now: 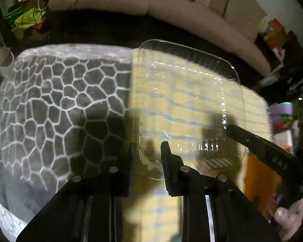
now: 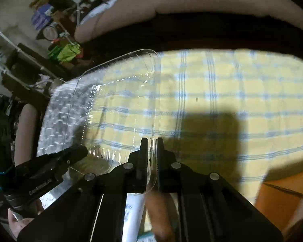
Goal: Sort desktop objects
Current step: 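Carry the clear plastic tray into the orange box and release it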
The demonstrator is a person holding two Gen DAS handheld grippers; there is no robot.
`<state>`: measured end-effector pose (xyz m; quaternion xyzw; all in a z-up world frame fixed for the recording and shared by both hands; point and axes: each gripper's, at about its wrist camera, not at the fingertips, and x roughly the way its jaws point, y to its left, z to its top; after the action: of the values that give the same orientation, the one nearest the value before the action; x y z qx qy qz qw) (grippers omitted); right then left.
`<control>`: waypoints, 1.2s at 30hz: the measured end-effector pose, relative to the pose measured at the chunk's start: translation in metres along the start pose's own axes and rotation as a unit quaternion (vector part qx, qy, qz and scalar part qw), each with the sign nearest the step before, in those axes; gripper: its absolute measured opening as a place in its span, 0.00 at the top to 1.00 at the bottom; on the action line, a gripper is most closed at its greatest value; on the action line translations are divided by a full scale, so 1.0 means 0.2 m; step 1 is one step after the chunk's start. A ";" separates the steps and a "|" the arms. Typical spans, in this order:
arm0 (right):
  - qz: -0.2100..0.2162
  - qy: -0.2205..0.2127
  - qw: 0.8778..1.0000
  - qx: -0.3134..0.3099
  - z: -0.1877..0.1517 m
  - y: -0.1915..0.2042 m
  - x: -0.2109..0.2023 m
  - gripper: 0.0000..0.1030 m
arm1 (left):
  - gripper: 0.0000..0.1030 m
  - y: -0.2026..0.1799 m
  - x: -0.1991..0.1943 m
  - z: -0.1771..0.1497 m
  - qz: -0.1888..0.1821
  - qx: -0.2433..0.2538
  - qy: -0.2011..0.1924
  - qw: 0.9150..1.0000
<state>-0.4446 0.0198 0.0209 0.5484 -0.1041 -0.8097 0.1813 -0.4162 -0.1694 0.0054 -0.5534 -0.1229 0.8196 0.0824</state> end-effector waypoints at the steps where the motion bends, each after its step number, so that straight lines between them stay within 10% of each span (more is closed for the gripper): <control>1: 0.005 -0.004 1.000 -0.006 -0.01 0.02 -0.07 0.93 | 0.77 -0.03 -0.07 -0.02 -0.001 0.006 -0.006 1.000; 17: 0.011 -0.010 1.000 -0.024 -0.75 -0.22 -1.31 0.92 | 0.77 -0.80 -0.94 -0.83 -0.069 0.061 0.024 0.995; 25: -0.056 -0.011 0.998 0.018 -1.09 -0.77 -1.59 0.90 | 0.72 -1.35 -0.66 -1.19 -0.095 0.097 0.079 0.988; 36: -0.088 0.019 0.995 0.037 -1.21 -1.21 -1.31 0.90 | 0.71 -1.57 -0.19 -1.31 -0.051 0.108 0.137 0.983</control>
<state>-0.1761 0.3548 0.0639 0.5769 -0.0818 -0.8077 0.0905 -0.1598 0.1496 0.0366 -0.6409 -0.0495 0.7395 0.1998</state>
